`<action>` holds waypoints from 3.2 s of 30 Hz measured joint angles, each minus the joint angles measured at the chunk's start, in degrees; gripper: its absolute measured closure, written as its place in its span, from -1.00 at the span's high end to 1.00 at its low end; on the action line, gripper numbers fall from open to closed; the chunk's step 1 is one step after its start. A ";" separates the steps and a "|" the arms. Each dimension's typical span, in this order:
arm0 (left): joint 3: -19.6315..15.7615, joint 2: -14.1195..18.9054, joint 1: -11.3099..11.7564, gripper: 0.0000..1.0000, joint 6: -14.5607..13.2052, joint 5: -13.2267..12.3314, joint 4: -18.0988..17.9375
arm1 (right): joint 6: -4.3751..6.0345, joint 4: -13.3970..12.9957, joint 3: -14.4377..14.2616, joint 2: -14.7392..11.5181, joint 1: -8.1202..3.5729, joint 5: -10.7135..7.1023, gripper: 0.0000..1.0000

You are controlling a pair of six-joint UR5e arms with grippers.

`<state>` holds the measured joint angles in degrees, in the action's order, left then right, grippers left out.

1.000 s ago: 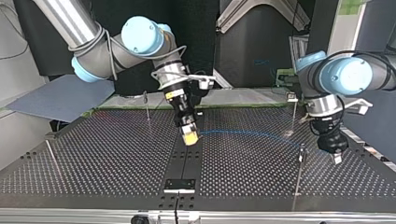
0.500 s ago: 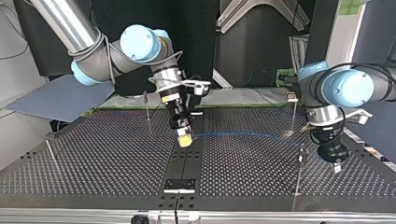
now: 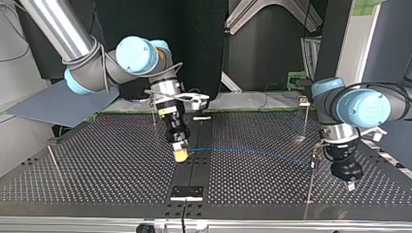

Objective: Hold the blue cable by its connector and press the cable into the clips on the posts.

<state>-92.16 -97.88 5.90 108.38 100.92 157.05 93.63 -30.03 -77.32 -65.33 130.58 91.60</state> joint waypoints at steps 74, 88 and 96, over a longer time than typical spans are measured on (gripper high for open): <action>-9.04 11.43 0.18 1.00 -1.19 -7.23 17.59 | 0.97 5.41 10.55 4.80 -1.89 -3.44 -1.00; -12.21 16.84 -0.67 1.00 -0.81 -8.11 18.54 | 0.88 5.72 10.55 4.81 -1.87 -3.52 -1.00; -12.21 20.46 -1.70 1.00 -1.70 -9.64 17.01 | 0.79 6.23 10.56 4.87 -1.87 -3.39 -1.00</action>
<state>-104.37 -77.42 4.21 106.68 91.29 174.06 94.42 -23.81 -66.76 -60.46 128.71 88.21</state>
